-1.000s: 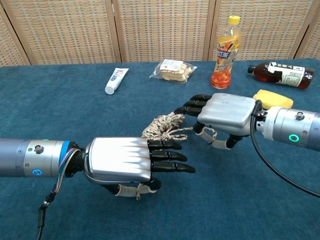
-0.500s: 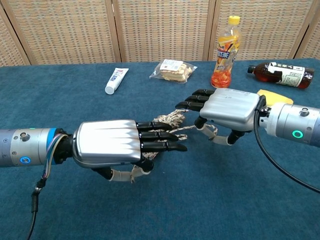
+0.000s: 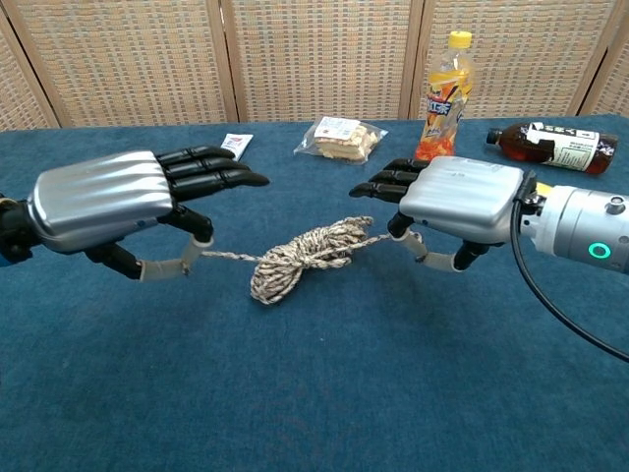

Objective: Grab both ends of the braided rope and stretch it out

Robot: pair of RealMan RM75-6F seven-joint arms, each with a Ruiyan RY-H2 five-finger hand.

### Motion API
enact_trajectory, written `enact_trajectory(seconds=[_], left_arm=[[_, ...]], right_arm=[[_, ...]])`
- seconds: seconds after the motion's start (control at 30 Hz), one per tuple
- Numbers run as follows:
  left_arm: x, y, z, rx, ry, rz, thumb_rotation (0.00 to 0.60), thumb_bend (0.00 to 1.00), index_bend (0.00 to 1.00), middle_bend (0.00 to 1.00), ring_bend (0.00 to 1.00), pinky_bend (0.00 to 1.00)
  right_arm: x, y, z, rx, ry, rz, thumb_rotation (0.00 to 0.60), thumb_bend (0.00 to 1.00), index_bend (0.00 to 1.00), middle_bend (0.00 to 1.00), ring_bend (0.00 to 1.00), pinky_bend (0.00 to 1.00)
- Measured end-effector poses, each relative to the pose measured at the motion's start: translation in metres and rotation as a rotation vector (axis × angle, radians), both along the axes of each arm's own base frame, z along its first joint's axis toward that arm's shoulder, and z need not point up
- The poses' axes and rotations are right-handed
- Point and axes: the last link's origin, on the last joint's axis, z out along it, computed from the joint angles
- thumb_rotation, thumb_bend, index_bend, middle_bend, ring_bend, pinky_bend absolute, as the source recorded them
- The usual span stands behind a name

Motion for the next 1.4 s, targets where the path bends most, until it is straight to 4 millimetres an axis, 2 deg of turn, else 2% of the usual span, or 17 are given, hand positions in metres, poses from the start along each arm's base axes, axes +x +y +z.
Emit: enact_trajectory(seconds=[0.27,0.6,1.0,1.4], left_arm=[[-0.034,0.008,0.037,0.081,-0.052,0.124,0.600,0.55,0.80,0.00,0.00,0.00],[-0.062,0.026,0.073,0.176,-0.097,0.255,0.600,0.55,0.80,0.00,0.00,0.00],[-0.091,0.044,0.097,0.272,-0.076,0.397,0.600,0.55,0.80,0.00,0.00,0.00],[-0.127,0.055,0.128,0.375,-0.064,0.585,0.600,0.55,0.80,0.00,0.00,0.00]], right_arm=[[0.004,0.001,0.010,-0.026,0.008,0.003,0.600,0.53,0.69,0.00,0.00,0.00],[-0.002,0.000,0.026,-0.064,0.031,-0.020,0.600,0.55,0.70,0.00,0.00,0.00],[-0.032,-0.005,0.047,-0.114,0.088,-0.071,0.600,0.55,0.70,0.00,0.00,0.00],[-0.067,-0.014,0.081,-0.191,0.135,-0.137,0.600,0.55,0.71,0.00,0.00,0.00]])
